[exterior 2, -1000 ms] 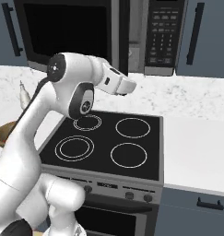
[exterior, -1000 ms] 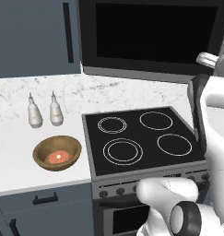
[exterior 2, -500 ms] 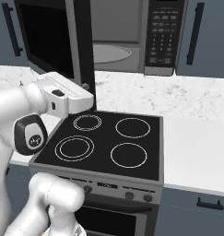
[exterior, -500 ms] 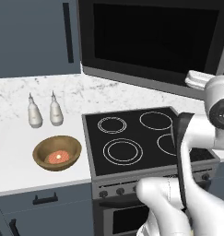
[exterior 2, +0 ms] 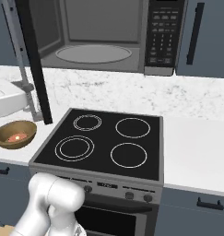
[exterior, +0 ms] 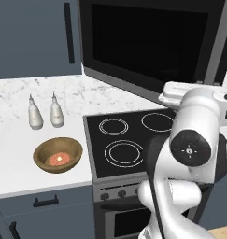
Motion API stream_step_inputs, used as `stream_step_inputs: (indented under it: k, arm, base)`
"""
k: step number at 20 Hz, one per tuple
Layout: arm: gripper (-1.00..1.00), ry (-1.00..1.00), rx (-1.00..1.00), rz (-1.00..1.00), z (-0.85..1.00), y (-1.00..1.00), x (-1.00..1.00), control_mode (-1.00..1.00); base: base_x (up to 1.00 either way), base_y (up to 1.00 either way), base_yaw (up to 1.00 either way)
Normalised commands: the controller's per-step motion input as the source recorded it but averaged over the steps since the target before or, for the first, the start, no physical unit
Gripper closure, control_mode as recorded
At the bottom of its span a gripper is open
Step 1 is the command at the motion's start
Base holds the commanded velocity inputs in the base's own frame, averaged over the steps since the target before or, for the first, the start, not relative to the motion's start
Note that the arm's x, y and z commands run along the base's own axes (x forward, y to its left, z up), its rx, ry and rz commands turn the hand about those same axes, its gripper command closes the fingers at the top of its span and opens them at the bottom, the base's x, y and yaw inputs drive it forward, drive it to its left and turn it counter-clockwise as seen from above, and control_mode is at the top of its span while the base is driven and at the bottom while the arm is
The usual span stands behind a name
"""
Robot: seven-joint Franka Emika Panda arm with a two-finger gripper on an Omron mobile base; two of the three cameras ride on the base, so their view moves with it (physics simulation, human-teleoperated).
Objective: Open the microwave, place the bowl with waffle inside the microwave, then close the microwave door and turn it on.
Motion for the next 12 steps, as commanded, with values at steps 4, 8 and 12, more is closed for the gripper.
stream_step_inputs:
  k: [4,8,12]
  arm:
    - [-1.00,0.06,-0.27,-0.05,-0.18,0.95,-0.31,-1.00]
    - [-1.00,-0.03,-0.02,-0.02,-0.08,0.36,0.03,-1.00]
    - [-1.00,-0.14,0.06,0.00,-0.12,0.13,0.04,-1.00]
  base:
    - [0.00,0.00,0.00]
    - [0.00,0.00,0.00]
    - [0.00,0.00,0.00]
